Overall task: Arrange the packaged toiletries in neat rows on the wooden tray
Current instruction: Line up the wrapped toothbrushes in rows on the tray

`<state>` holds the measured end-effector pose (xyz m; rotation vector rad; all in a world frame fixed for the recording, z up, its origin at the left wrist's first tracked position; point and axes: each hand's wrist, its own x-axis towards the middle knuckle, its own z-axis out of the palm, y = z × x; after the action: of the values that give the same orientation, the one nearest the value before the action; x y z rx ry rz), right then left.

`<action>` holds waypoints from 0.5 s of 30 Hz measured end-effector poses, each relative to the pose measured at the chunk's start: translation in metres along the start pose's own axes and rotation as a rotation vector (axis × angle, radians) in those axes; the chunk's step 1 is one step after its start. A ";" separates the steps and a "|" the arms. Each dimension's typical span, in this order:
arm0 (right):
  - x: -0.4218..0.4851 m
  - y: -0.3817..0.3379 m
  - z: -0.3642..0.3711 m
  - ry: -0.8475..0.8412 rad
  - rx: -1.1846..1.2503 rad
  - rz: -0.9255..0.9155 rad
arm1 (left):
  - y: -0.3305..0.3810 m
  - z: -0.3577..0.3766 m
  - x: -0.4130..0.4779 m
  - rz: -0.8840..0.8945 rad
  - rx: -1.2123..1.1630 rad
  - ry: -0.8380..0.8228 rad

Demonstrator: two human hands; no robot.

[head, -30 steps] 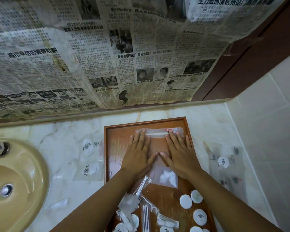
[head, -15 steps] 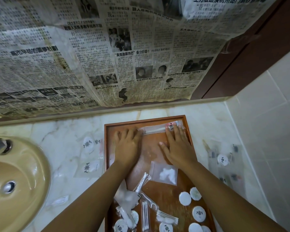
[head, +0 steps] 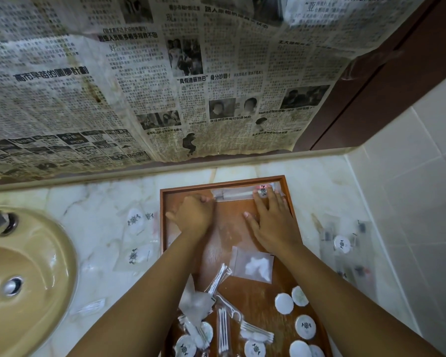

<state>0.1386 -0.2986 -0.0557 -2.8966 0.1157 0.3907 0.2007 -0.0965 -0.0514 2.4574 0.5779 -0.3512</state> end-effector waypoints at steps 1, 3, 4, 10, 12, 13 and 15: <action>0.000 0.001 0.000 -0.001 -0.005 0.001 | -0.001 -0.003 0.001 0.008 -0.002 -0.017; -0.001 0.001 -0.001 -0.008 -0.015 0.010 | -0.006 -0.006 0.000 0.086 0.073 0.024; -0.001 0.000 -0.001 -0.008 -0.019 0.015 | -0.010 -0.005 -0.001 0.182 0.153 0.091; 0.000 -0.003 0.003 0.005 -0.050 -0.006 | -0.023 0.015 -0.027 0.903 0.504 0.028; 0.000 -0.002 0.003 -0.003 -0.058 -0.009 | -0.025 0.019 -0.027 0.864 0.611 -0.055; 0.000 -0.002 0.003 -0.008 -0.054 -0.006 | -0.025 0.019 -0.027 0.833 0.644 -0.063; 0.000 -0.003 0.000 -0.013 -0.034 0.004 | -0.023 0.018 -0.029 0.764 0.666 -0.055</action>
<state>0.1390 -0.2960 -0.0547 -2.9274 0.1132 0.4168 0.1620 -0.0999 -0.0664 3.0340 -0.6144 -0.3165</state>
